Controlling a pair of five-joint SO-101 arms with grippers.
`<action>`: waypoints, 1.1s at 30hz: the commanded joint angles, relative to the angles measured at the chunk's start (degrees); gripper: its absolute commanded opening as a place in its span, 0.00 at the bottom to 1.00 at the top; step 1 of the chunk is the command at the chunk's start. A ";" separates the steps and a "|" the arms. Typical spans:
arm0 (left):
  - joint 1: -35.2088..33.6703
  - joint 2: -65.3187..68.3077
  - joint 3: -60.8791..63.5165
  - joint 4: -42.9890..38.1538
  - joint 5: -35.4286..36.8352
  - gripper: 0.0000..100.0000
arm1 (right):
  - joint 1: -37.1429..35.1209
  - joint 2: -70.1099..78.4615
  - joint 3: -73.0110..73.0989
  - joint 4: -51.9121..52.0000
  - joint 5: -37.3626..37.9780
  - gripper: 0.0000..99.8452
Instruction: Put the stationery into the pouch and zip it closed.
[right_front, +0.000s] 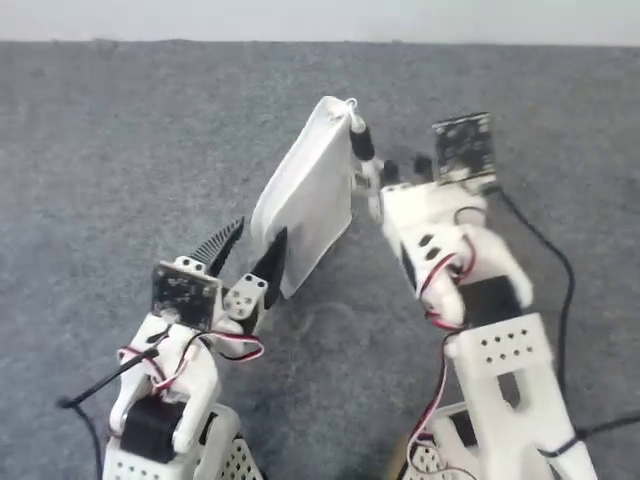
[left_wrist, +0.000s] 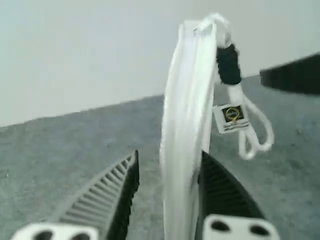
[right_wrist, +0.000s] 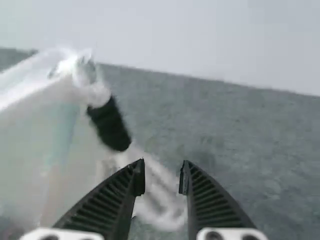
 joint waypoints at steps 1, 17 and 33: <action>-1.85 -1.14 -2.07 -1.14 1.32 0.18 | -2.86 -2.15 4.40 -6.46 -0.18 0.10; -18.02 -1.14 -4.70 -3.96 11.78 0.18 | -5.85 -1.80 13.54 -15.60 -0.44 0.10; -21.27 -1.14 -5.14 -4.04 13.19 0.18 | -5.76 -1.80 18.90 -22.55 -0.09 0.10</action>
